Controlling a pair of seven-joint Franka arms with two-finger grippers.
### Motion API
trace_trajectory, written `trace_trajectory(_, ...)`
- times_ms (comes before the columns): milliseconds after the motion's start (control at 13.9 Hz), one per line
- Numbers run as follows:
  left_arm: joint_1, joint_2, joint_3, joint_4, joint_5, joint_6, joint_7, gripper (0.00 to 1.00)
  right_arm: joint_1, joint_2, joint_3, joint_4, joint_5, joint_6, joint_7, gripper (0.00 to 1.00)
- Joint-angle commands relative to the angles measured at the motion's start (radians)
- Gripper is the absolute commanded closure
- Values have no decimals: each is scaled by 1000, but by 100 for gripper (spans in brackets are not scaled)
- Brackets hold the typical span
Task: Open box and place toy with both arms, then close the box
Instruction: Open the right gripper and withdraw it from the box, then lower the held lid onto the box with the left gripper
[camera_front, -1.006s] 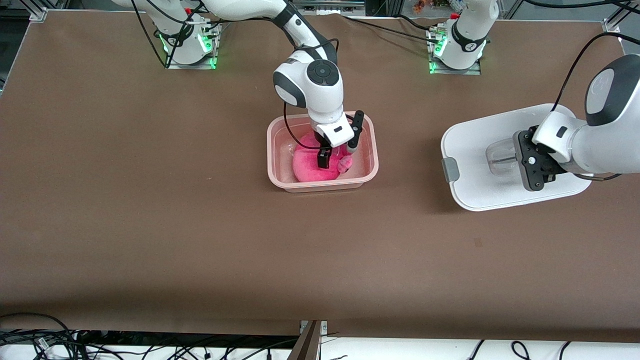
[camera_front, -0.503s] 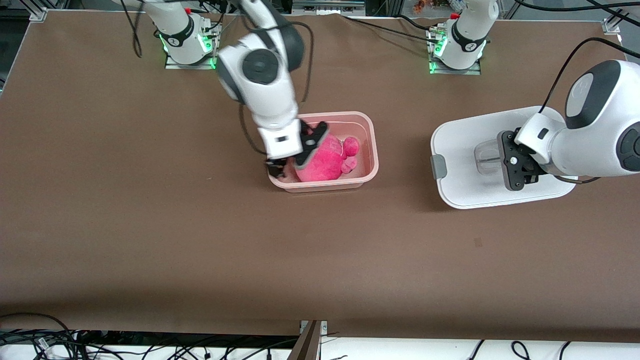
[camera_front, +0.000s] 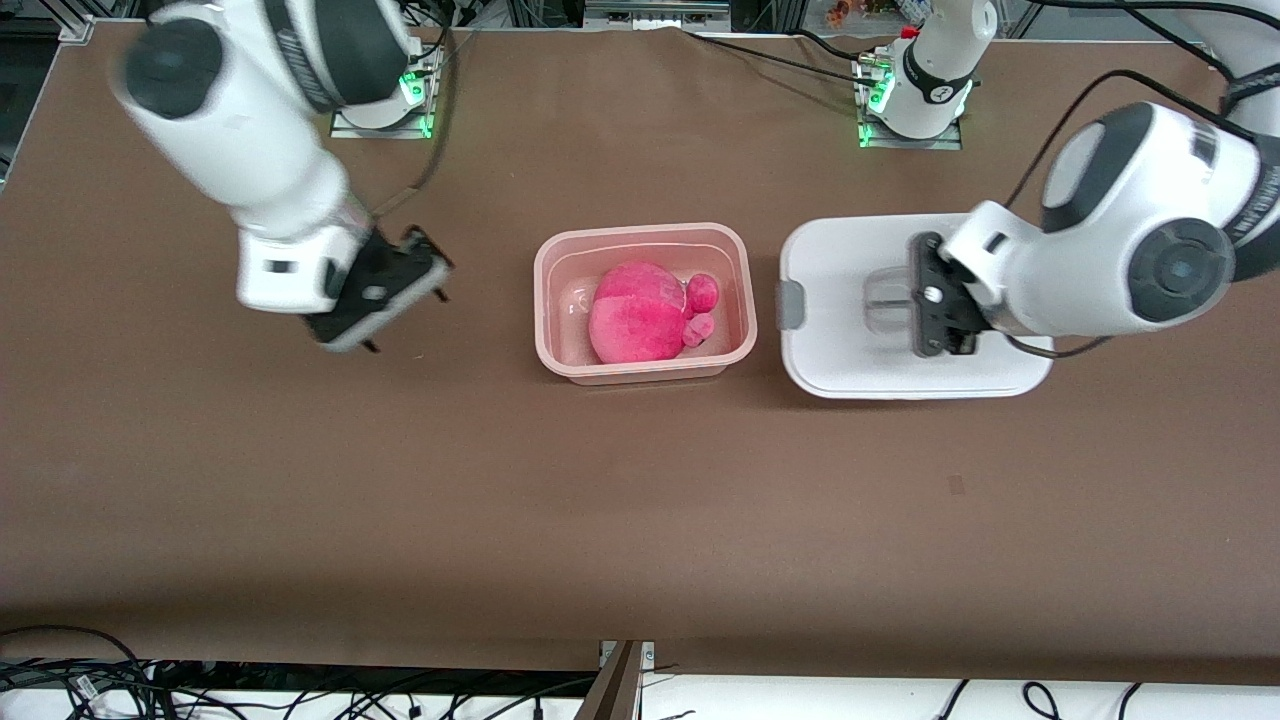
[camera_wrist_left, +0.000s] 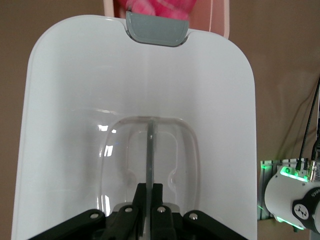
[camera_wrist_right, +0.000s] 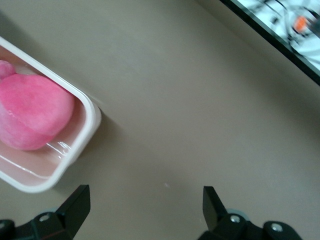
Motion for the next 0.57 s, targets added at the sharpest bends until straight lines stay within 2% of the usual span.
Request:
trace_trajectory(0, -133, 40, 6, 40, -36, 97, -70, 100, 13, -94, -116, -35, 27, -114, 17, 0)
trace_trajectory(216, -287, 112, 8, 39, -38, 257, -251, 100, 13, -159, -203, -76, 25, -178, 125, 0)
trace_trajectory(503, -429, 206, 14, 25, -24, 501, -404, 100, 15, -193, -211, -112, 8, -194, 270, 0)
